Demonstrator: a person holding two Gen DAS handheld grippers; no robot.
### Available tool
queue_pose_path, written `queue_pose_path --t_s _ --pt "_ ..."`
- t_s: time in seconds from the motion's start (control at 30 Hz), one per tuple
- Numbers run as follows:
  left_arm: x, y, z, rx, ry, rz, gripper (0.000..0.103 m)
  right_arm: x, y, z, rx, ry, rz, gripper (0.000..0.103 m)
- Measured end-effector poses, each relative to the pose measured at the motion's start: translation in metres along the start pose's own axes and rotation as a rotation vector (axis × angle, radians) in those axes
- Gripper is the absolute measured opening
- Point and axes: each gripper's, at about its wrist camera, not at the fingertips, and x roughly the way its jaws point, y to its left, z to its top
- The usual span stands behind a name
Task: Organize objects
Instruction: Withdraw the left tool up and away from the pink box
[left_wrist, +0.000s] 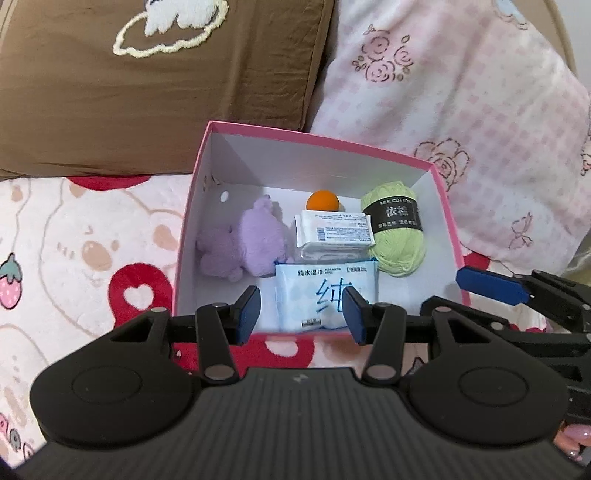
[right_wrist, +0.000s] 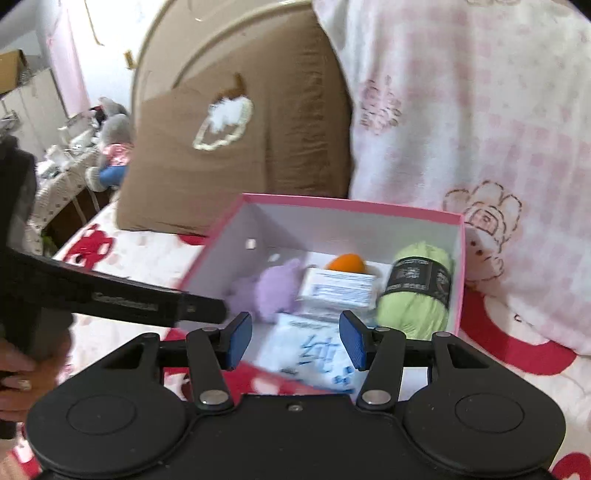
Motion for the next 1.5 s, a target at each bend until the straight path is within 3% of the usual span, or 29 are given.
queue_pose_path --t_s 0.23,0.37,0.53,0.7,1.0,1.13,1.3,1.37,1.5 --pt "-0.033 -0.006 -0.016 0.028 -0.009 0.009 0.048 -0.035 0.016 -0.009 -0.017 -0.002 -0.003 0.058" --pt "-0.047 -0.009 -0.029 0.048 -0.015 0.032 0.051 -0.05 0.022 -0.017 -0.04 -0.019 -0.037 0.063" --pt "-0.064 -0.012 -0.042 0.058 0.011 0.048 0.052 -0.065 0.026 -0.024 -0.047 -0.051 -0.014 0.069" --pt "-0.082 -0.02 -0.055 0.079 0.045 -0.014 0.054 -0.08 0.032 -0.028 -0.049 -0.056 0.01 0.069" --pt "-0.106 -0.025 -0.082 0.094 -0.007 -0.005 0.059 -0.115 0.047 -0.038 -0.047 -0.092 -0.043 0.075" --pt "-0.112 -0.028 -0.089 0.1 -0.011 -0.007 0.063 -0.132 0.059 -0.05 -0.052 -0.11 -0.054 0.083" --pt "-0.117 -0.028 -0.095 0.099 -0.034 -0.013 0.073 -0.132 0.068 -0.058 -0.064 -0.094 -0.08 0.09" --pt "-0.118 -0.027 -0.098 0.093 -0.028 -0.015 0.075 -0.126 0.068 -0.059 -0.054 -0.08 -0.093 0.099" --pt "-0.12 -0.024 -0.104 0.101 -0.033 0.011 0.086 -0.108 0.056 -0.061 0.039 0.054 -0.084 0.102"
